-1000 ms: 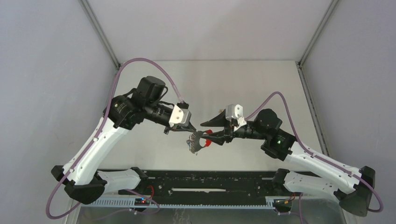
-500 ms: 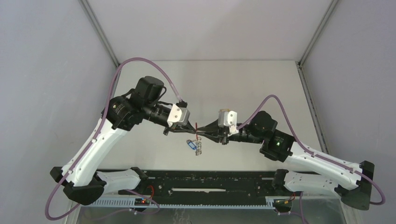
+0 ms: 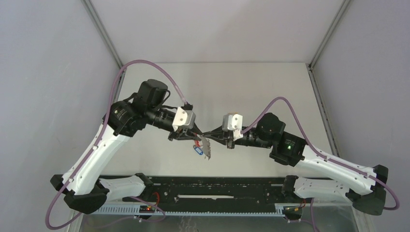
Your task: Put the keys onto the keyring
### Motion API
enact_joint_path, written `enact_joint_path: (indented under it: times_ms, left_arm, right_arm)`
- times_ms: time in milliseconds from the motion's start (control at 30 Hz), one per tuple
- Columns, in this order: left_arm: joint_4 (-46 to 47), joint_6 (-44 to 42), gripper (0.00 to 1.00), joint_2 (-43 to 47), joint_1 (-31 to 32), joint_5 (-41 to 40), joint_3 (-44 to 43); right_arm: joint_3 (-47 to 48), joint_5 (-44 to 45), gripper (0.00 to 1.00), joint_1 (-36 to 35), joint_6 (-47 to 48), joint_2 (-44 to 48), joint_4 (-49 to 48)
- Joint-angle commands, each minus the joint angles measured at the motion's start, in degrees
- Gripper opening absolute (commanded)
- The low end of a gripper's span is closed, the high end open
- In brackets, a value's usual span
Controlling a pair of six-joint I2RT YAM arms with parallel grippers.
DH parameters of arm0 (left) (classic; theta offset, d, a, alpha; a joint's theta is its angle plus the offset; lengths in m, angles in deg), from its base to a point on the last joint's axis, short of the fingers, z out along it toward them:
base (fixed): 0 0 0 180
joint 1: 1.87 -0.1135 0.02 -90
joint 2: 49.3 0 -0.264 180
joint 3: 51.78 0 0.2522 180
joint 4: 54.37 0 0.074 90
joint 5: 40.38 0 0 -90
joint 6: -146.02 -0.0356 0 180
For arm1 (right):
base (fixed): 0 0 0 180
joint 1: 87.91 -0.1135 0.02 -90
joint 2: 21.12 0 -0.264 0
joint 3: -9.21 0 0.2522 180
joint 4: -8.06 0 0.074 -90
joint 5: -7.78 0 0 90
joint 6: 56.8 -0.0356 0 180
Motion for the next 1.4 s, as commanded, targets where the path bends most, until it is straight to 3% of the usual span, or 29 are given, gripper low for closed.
enact_joint_path:
  times_ms: [0, 100, 233, 400, 633, 967, 1167, 1367]
  left_arm:
    - [5.26, 4.03, 0.41, 2.69, 0.40, 0.24, 0.39]
    - [7.15, 5.23, 0.56, 5.04, 0.40, -0.73, 3.26]
    - [11.23, 7.54, 0.59, 8.47, 0.38, -2.41, 7.19]
    - [20.38, 14.05, 0.55, 11.92, 0.37, -8.42, 12.07]
    - [23.14, 20.48, 0.49, 12.94, 0.39, -3.35, 13.90]
    - [19.25, 19.94, 0.39, 13.43, 0.33, 3.54, 13.52]
    - [17.48, 18.00, 0.38, 13.90, 0.39, 2.87, 13.41]
    - [22.67, 22.82, 0.30, 13.90, 0.37, -0.26, 13.95]
  right_arm:
    - [2.19, 0.61, 0.00, 0.34, -4.98, 0.08, 0.19]
    - [0.59, -0.89, 0.00, 0.68, -8.57, 1.29, -3.96]
    - [-1.96, -3.45, 0.00, 1.40, -12.84, 3.20, -9.38]
    - [-4.95, -5.47, 0.00, 1.44, -17.10, 5.06, -15.93]
    - [-8.25, -4.70, 0.00, 0.37, -20.54, 5.22, -23.94]
    - [-9.91, -0.31, 0.00, -1.10, -21.14, 3.95, -29.31]
    - [-10.01, -0.66, 0.00, -1.29, -21.20, 3.81, -29.66]
    - [-10.00, -0.74, 0.00, -1.86, -21.20, 3.33, -29.87]
